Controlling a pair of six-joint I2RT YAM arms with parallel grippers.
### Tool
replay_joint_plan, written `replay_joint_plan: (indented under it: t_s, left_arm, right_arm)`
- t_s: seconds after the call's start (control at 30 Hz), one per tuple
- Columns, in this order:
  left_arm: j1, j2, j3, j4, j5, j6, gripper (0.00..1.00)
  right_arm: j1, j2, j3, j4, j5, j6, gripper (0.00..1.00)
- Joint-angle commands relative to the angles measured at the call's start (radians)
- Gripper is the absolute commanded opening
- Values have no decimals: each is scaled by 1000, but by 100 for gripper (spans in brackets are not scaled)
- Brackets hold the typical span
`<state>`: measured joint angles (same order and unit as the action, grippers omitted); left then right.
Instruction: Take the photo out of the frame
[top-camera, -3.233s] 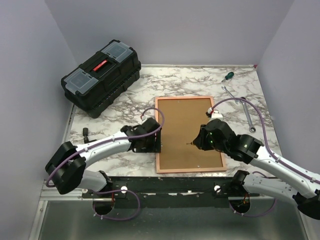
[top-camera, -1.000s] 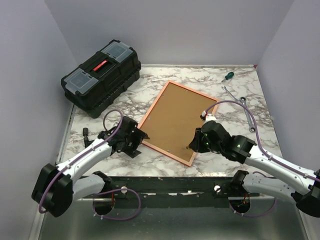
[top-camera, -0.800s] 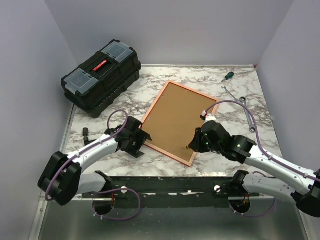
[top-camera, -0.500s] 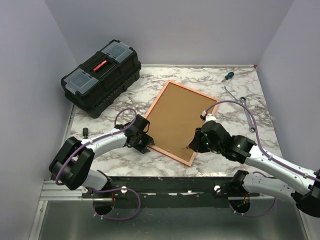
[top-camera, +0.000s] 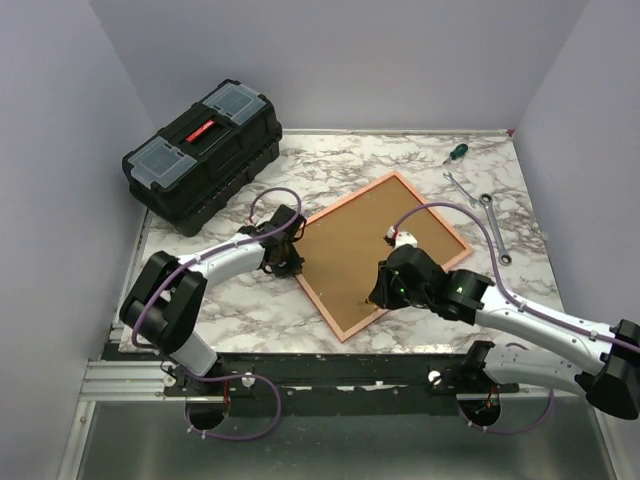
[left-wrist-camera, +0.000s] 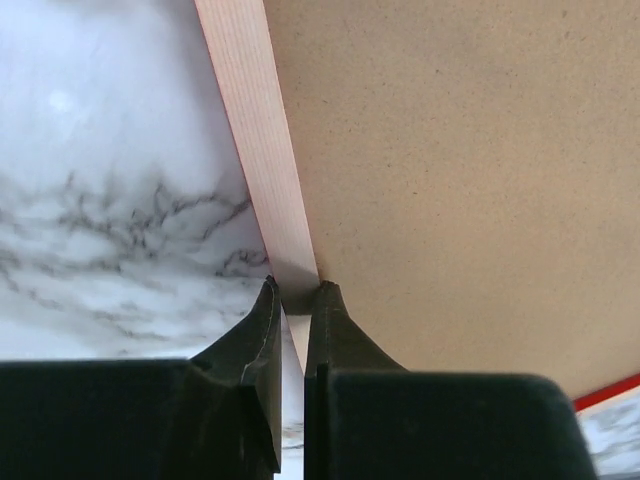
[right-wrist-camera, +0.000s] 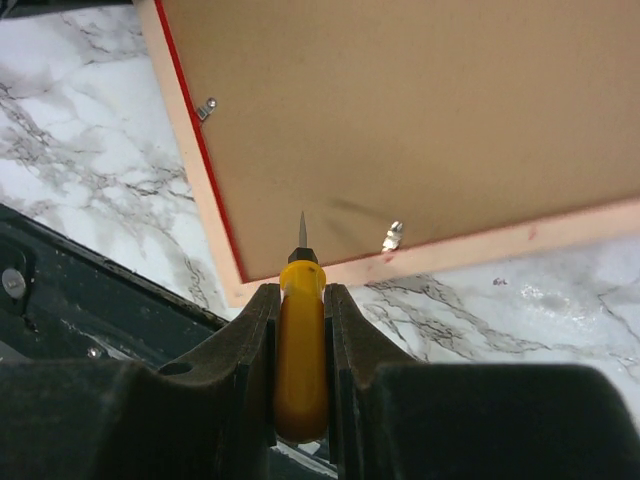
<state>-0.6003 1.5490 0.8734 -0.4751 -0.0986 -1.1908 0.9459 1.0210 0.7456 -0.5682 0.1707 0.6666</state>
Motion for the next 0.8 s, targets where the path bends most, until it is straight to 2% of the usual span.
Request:
replay_joint_plan:
  t_s: [0.0, 0.23, 0.4, 0.53, 0.57, 0.63, 0.77]
  left_arm:
    - [53, 79, 43, 45, 110, 487, 0]
    - [173, 118, 101, 72, 194, 511, 0]
    - [220, 137, 153, 64, 252, 539, 1]
    - [243, 54, 79, 134, 322, 540, 44]
    - [248, 16, 54, 149, 331, 538, 51]
    - [253, -54, 10, 149, 329, 540, 61]
    - [255, -234, -102, 142, 319, 553, 68]
  right_arm:
    - [18, 23, -20, 103, 2, -14, 1]
    - [64, 155, -12, 205, 10, 10, 1]
    - [97, 215, 19, 244, 46, 42, 1]
    - [144, 277, 69, 262, 103, 74, 1]
    - [152, 294, 84, 266, 116, 84, 1]
    - [170, 326, 110, 280, 129, 95, 1]
    - [179, 378, 186, 283, 146, 119, 1]
